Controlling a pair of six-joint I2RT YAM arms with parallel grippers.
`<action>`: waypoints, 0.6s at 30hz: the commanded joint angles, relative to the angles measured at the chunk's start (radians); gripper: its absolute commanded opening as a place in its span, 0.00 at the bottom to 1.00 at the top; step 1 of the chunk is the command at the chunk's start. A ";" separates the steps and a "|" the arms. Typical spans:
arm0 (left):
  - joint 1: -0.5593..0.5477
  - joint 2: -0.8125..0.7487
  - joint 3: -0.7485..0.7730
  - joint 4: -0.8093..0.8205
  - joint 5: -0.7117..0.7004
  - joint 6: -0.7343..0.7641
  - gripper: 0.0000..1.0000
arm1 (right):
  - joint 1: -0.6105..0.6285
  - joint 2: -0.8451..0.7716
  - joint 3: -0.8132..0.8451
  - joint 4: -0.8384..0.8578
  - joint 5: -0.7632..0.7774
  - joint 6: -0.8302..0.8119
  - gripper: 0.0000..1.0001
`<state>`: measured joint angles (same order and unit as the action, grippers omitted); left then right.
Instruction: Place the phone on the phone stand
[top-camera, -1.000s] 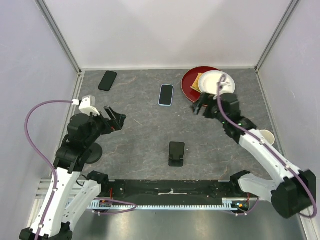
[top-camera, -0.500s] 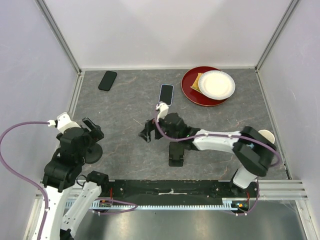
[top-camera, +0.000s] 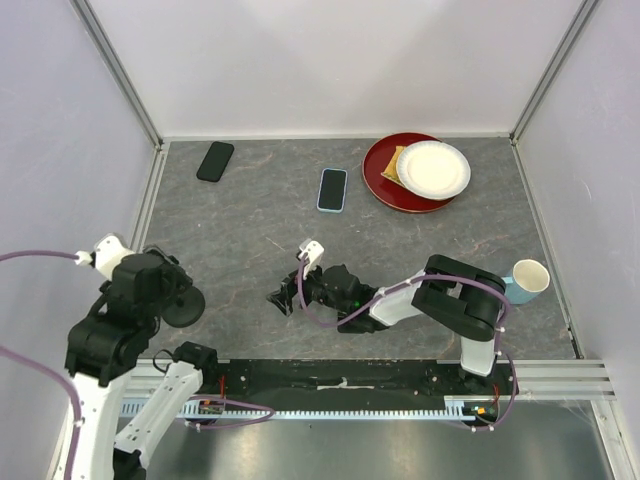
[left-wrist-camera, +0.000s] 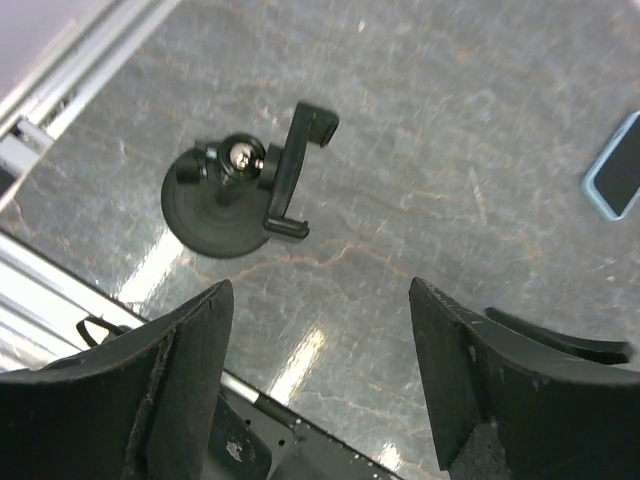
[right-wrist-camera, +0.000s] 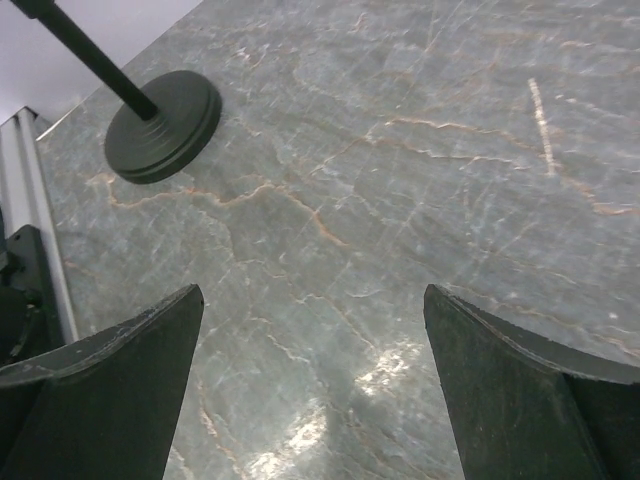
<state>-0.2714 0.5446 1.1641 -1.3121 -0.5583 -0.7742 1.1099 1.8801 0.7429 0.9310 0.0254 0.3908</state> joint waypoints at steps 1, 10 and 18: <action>-0.002 0.061 -0.069 -0.105 0.037 -0.151 0.78 | 0.013 -0.042 -0.046 0.152 0.077 -0.113 0.98; 0.001 0.164 -0.139 -0.133 -0.037 -0.312 0.70 | 0.070 -0.142 -0.112 0.131 0.188 -0.260 0.98; 0.003 0.181 -0.158 -0.119 -0.097 -0.399 0.66 | 0.137 -0.197 -0.071 0.016 0.301 -0.325 0.98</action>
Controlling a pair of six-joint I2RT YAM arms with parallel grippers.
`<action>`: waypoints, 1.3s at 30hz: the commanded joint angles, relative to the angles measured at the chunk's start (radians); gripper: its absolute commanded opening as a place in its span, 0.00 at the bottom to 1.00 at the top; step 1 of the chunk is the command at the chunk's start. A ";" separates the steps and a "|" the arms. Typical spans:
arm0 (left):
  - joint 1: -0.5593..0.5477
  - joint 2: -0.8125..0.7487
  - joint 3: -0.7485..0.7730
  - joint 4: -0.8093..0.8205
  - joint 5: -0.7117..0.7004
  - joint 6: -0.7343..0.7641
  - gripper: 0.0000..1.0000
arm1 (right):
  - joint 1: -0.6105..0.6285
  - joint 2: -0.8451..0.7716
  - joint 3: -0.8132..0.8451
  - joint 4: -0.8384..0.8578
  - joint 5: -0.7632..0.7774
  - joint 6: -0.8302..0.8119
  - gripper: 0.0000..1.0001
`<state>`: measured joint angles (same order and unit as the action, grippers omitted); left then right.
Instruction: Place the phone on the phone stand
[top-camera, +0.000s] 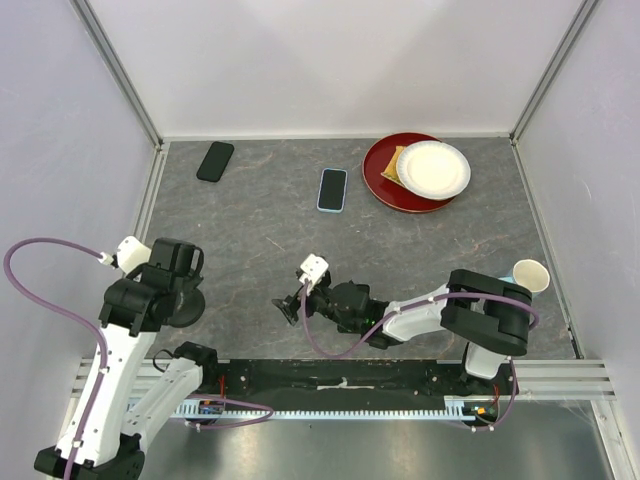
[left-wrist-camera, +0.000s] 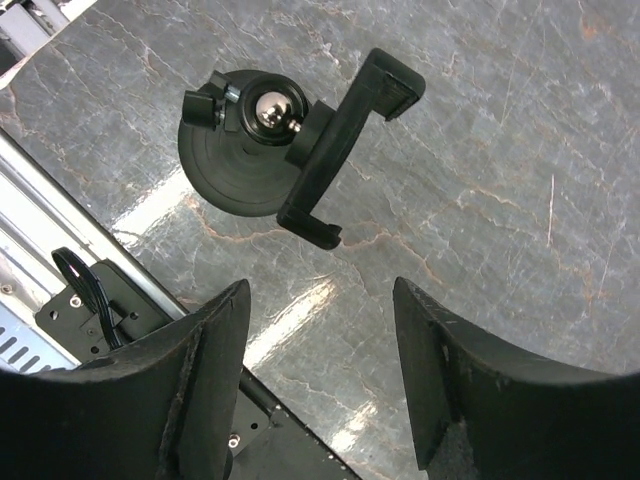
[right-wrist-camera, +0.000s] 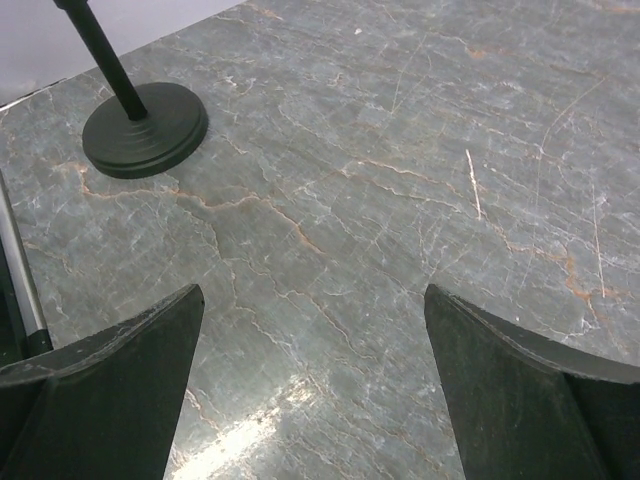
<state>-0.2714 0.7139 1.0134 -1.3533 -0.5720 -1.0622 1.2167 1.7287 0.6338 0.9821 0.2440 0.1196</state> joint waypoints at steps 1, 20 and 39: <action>0.003 0.016 -0.013 -0.079 -0.095 -0.122 0.66 | 0.033 -0.049 0.044 -0.061 0.089 -0.052 0.98; 0.081 0.042 -0.136 0.066 -0.236 -0.199 0.59 | 0.060 -0.083 0.075 -0.128 0.167 -0.150 0.98; 0.080 -0.148 -0.165 0.540 -0.013 0.358 0.02 | 0.053 -0.093 0.040 -0.080 0.161 -0.150 0.98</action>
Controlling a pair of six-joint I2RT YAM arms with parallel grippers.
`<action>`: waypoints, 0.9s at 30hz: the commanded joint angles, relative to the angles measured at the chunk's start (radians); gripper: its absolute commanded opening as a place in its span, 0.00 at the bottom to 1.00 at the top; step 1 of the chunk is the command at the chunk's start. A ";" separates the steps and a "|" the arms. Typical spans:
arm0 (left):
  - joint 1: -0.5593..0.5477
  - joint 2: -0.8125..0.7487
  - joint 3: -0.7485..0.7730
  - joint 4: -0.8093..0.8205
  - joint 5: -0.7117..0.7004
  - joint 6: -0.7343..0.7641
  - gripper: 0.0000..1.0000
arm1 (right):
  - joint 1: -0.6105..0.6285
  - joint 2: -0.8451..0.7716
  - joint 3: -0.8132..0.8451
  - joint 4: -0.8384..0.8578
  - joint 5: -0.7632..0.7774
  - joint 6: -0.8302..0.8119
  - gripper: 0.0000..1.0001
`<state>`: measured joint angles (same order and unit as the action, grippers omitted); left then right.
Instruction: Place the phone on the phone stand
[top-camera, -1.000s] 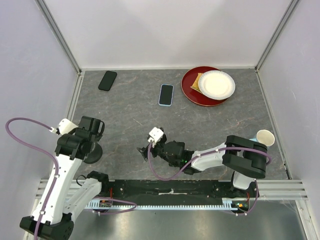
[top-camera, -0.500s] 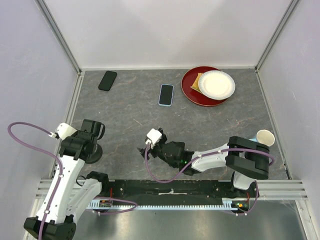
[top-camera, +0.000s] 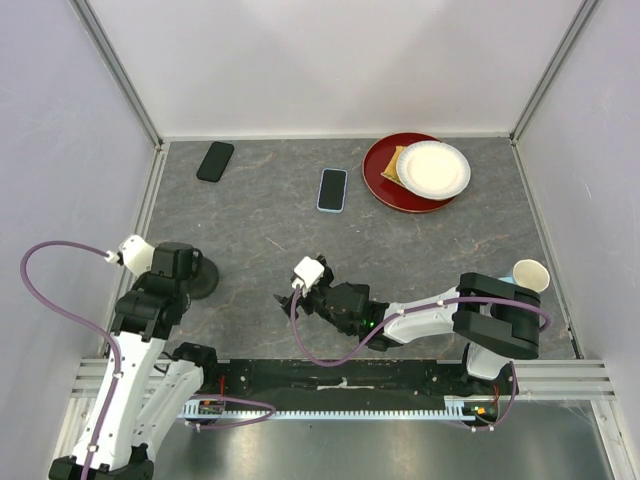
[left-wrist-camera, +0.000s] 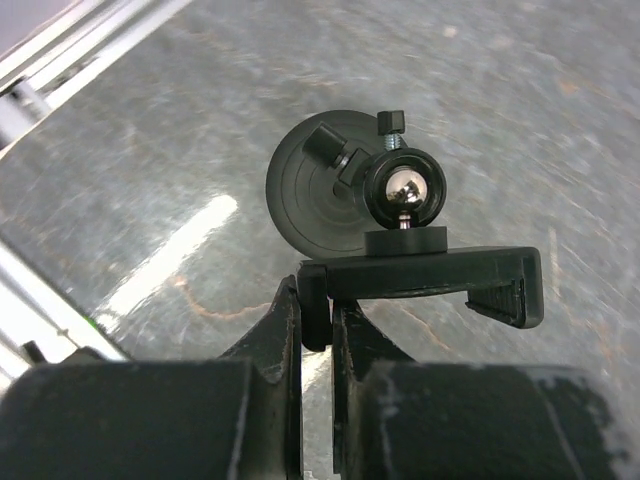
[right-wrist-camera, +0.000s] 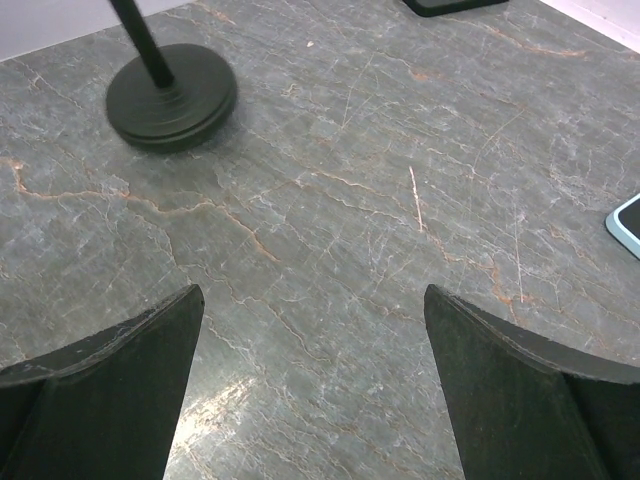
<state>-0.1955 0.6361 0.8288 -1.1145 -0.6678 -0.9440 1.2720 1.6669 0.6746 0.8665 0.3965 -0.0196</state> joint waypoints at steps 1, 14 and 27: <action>0.004 -0.078 0.009 0.387 0.158 0.273 0.02 | 0.000 -0.032 -0.003 0.037 0.007 -0.011 0.98; 0.004 0.200 -0.022 0.728 0.767 0.525 0.02 | -0.046 -0.047 -0.044 0.088 -0.024 0.064 0.98; -0.059 0.298 0.049 0.676 0.800 0.669 0.95 | -0.115 -0.062 -0.086 0.129 -0.102 0.138 0.98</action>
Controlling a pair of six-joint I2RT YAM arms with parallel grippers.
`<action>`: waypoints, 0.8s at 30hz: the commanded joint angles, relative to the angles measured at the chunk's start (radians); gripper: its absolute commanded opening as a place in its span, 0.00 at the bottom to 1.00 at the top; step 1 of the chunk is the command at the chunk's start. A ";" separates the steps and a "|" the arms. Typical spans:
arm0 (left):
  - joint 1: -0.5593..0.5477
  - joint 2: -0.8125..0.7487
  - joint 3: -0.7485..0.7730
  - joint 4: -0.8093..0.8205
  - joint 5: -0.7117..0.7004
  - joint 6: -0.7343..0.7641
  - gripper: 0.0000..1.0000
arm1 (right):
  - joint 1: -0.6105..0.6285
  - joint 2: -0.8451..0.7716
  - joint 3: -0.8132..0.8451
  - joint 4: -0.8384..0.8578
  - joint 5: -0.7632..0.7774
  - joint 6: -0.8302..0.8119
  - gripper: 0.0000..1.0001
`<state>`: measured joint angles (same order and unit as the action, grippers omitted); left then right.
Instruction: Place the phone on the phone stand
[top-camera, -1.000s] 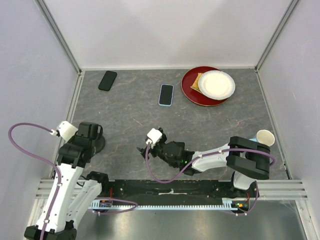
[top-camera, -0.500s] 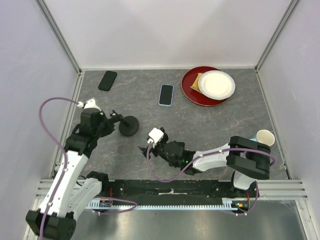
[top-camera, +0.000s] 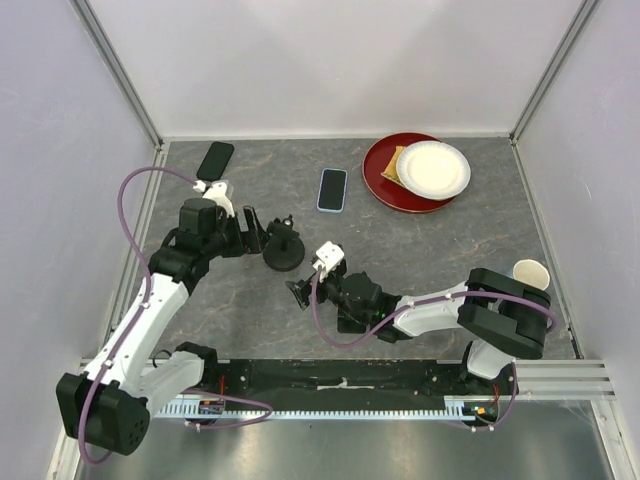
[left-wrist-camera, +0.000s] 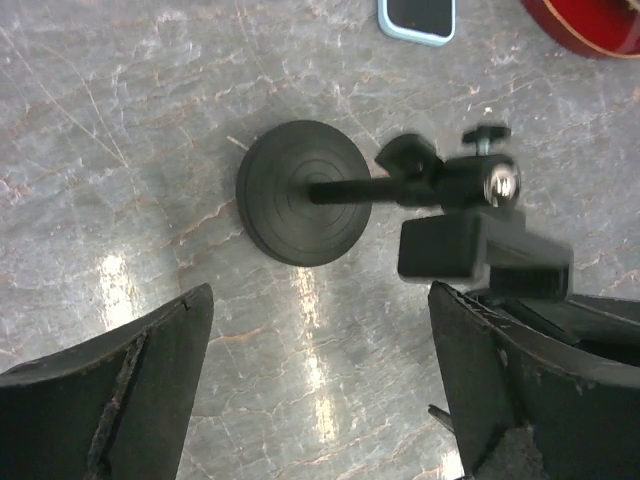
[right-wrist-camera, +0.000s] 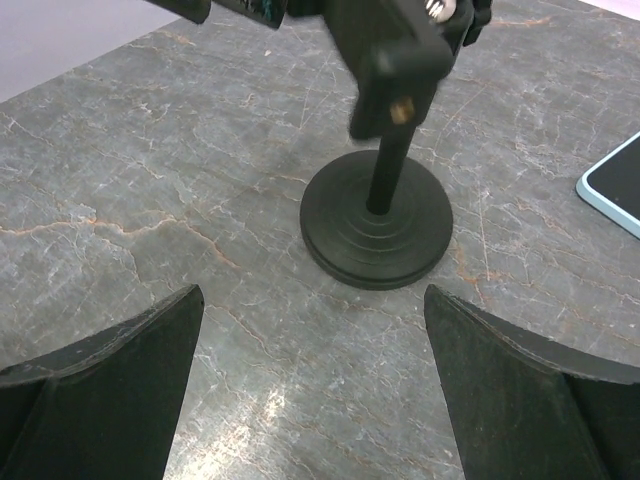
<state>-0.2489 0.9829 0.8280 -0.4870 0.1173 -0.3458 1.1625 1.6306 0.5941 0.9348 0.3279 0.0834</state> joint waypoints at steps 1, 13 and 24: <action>-0.004 -0.067 0.048 0.059 0.006 0.082 0.96 | -0.004 -0.028 -0.004 0.059 -0.035 0.036 0.98; 0.085 0.043 0.227 0.139 -0.194 0.071 0.89 | -0.006 -0.025 -0.011 0.071 -0.046 0.038 0.98; 0.333 0.728 0.578 0.338 0.084 -0.194 0.82 | -0.018 -0.055 -0.043 0.096 -0.052 0.038 0.98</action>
<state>0.0692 1.5005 1.2366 -0.2169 0.0929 -0.4362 1.1477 1.6131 0.5629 0.9783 0.2859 0.1093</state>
